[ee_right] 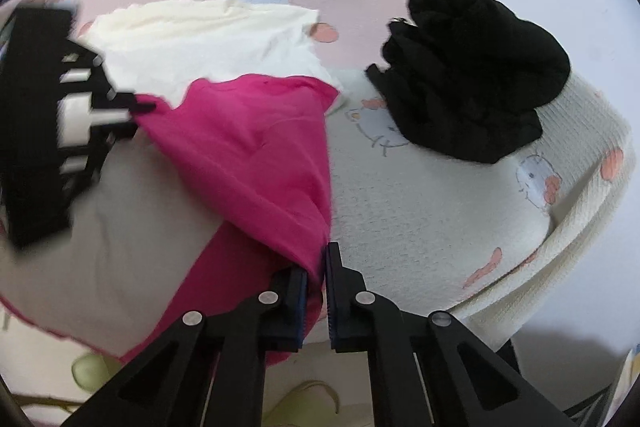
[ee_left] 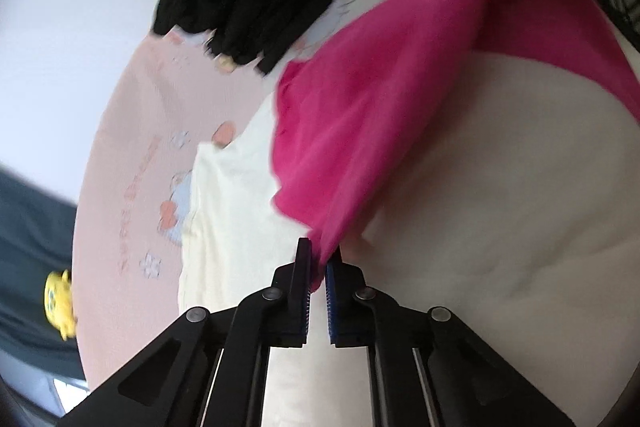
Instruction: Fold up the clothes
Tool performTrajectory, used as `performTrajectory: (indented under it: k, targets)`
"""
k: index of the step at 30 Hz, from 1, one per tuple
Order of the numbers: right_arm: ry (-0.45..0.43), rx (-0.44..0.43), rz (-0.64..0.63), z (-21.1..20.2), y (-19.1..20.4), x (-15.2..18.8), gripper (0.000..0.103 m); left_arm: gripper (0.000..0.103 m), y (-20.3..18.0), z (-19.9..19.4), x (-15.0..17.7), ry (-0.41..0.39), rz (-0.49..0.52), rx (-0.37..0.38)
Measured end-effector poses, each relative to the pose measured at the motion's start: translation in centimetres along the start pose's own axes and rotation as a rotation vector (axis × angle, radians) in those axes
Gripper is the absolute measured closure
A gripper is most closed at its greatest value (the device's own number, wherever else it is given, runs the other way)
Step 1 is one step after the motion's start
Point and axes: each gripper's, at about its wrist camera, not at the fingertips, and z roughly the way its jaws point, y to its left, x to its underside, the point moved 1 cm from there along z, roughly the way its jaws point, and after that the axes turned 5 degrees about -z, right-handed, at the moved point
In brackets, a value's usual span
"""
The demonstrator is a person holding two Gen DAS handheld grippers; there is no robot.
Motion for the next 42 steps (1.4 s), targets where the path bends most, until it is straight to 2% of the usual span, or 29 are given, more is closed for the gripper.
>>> performTrajectory:
  k: [5,8,14,19,28,32,40,42]
  targets:
    - [0.061,-0.082,-0.101,0.4,2.5,0.7,0.098,0.098,0.8,0.7,1.5,0.071,-0.048,-0.001]
    - [0.065,-0.086,-0.104,0.7,2.9,0.6,0.098,0.098,0.7,0.8,2.1,0.096,-0.056,0.003]
    - [0.082,-0.14,-0.017,1.3,1.7,0.7,0.098,0.098,0.8,0.4,2.6,0.111,-0.083,0.024]
    - [0.087,-0.193,0.034,1.5,1.2,0.4,0.098,0.098,2.1,1.5,3.0,0.174,-0.165,0.052]
    - [0.045,-0.29,0.058,1.6,1.8,-0.8,0.098,0.098,4.4,2.8,2.6,0.189,-0.179,-0.022]
    - [0.031,-0.36,0.1,1.8,1.9,-1.5,0.098,0.097,5.7,3.7,2.3,0.198,-0.19,-0.04]
    - [0.06,-0.412,0.097,2.3,2.4,-1.3,0.098,0.097,5.7,5.0,3.7,0.283,-0.24,0.037]
    - [0.066,-0.414,0.1,2.4,2.1,-1.2,0.098,0.097,5.9,5.2,4.7,0.32,-0.308,0.103]
